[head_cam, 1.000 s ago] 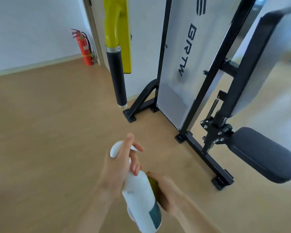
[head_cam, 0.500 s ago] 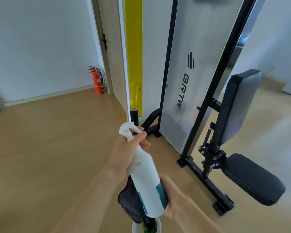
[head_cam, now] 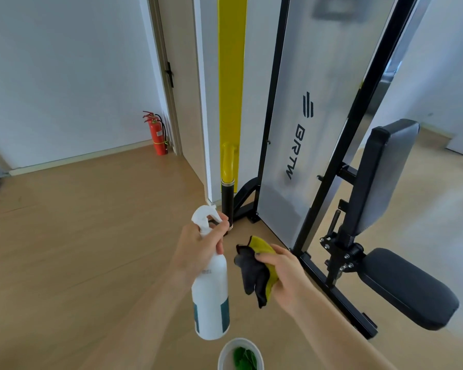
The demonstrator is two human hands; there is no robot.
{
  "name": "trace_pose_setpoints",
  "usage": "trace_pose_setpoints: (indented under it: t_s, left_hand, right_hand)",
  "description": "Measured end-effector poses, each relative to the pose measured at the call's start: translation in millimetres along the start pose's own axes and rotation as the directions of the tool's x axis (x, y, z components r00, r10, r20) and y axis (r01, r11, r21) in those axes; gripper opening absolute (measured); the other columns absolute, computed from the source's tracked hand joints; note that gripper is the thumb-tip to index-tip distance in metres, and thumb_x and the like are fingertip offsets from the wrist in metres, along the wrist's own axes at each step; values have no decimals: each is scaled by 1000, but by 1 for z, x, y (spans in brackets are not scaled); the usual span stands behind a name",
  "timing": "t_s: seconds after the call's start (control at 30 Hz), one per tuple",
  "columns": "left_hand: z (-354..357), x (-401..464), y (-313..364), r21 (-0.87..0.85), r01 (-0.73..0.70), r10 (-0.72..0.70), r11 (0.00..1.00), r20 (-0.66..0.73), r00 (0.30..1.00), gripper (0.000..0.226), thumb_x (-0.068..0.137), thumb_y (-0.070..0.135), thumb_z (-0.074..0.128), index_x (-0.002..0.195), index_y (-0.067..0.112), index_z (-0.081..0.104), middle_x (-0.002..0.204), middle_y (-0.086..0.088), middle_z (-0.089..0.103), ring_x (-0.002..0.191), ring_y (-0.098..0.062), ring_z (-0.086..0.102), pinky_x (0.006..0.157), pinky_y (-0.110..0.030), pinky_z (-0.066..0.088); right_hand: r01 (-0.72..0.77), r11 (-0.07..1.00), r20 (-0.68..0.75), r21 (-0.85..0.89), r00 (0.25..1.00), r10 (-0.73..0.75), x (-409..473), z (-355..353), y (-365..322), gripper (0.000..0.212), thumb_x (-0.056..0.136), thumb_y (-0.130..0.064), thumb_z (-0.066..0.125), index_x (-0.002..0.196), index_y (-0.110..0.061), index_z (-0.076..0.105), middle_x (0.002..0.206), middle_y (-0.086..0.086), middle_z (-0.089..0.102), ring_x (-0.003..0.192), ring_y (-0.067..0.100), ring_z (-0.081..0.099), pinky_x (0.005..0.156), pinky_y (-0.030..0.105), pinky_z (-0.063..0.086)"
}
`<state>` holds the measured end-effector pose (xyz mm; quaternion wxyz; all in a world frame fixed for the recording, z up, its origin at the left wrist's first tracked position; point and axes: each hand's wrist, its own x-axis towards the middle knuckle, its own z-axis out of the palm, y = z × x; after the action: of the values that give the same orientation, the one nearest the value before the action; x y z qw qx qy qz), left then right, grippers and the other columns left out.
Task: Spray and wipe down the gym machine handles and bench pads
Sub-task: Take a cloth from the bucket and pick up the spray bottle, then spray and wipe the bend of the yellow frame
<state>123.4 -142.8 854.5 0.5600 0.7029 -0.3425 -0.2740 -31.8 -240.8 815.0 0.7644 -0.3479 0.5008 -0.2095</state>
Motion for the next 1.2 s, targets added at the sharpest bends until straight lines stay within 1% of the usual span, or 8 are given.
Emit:
trace_pose_setpoints:
  t_s: [0.1,0.2,0.37,0.5,0.57,0.67,0.8,1.2]
  left_hand:
    - [-2,9,-11,70,19,-18,997,-14,1000,15,101,29,58,95,22,70,62,-14,61,63,-8,58,59,-4,43]
    - [1,19,-18,146,54,-49,988,-33,998,22,101,35,56,86,24,68,56,-2,61,60,-1,58,60,-3,43]
    - [10,41,-28,226,133,-115,965,-93,989,49,99,44,54,85,0,70,58,-10,62,49,-5,47,47,-10,39]
    - [10,52,-30,188,121,-98,975,-127,987,42,99,45,55,88,7,70,55,-6,57,45,-6,45,42,-13,38]
    - [8,57,-31,202,112,-89,973,-117,989,43,99,46,54,90,8,70,57,-11,56,44,-7,42,41,-16,38]
    - [3,68,-37,225,128,-111,966,-87,990,55,96,53,52,90,0,69,63,-21,59,45,-10,42,43,-20,39]
    - [-6,81,-44,246,118,-105,962,-65,992,54,97,54,52,78,6,70,56,-7,63,57,-6,53,54,-21,47]
    - [-34,102,-74,279,124,-143,952,48,989,49,98,52,54,80,10,73,58,-9,65,47,-8,50,40,-17,39]
  right_hand:
    - [-32,991,42,130,999,27,7,-1,-11,36,87,-5,69,123,-6,68,118,20,72,113,35,68,94,42,53]
    - [-44,979,80,200,996,29,10,-1,-24,33,91,-13,65,121,-2,70,122,22,69,120,38,64,101,45,49]
    - [17,976,100,216,994,-40,33,-12,-39,39,98,-19,53,124,8,64,114,29,64,103,38,57,93,45,46]
    - [91,978,85,186,990,-109,47,-15,-43,50,96,-25,52,123,17,54,99,40,57,67,43,60,91,55,44]
    - [107,975,62,193,991,-121,55,-16,-42,48,94,-23,53,126,13,55,99,41,56,55,36,59,79,53,50]
    - [130,964,7,232,991,-136,58,-2,-47,45,93,-19,52,129,6,56,101,37,56,56,35,57,65,41,49]
    - [173,953,-7,249,984,-177,64,14,-52,18,102,-11,46,98,-2,62,72,16,66,60,30,59,63,37,46]
    - [93,910,-146,405,989,-37,68,55,-47,27,102,-22,47,103,-2,65,85,17,72,79,31,66,73,37,50]
